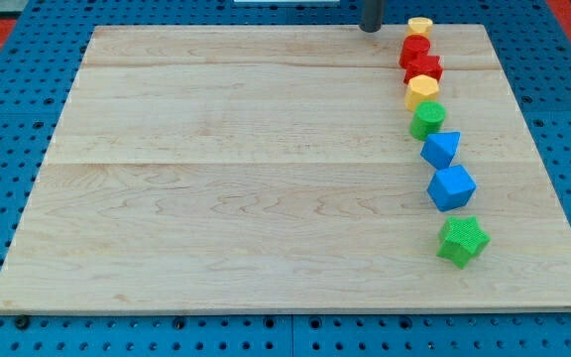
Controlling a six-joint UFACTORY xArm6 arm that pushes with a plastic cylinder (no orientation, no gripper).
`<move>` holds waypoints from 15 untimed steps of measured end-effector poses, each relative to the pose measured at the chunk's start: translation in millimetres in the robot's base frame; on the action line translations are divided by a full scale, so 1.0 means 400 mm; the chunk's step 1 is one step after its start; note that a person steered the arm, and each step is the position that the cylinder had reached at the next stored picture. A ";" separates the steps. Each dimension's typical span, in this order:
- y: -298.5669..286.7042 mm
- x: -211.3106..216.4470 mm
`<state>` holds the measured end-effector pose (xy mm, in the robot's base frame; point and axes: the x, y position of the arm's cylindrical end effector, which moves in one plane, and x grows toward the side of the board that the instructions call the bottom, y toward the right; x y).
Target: Push the heart to the left side of the hexagon
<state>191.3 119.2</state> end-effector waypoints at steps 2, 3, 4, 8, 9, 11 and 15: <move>0.061 0.000; 0.069 0.001; 0.076 0.003; 0.396 0.045; 0.360 0.077; 0.087 0.065; -0.201 0.198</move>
<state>270.4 38.9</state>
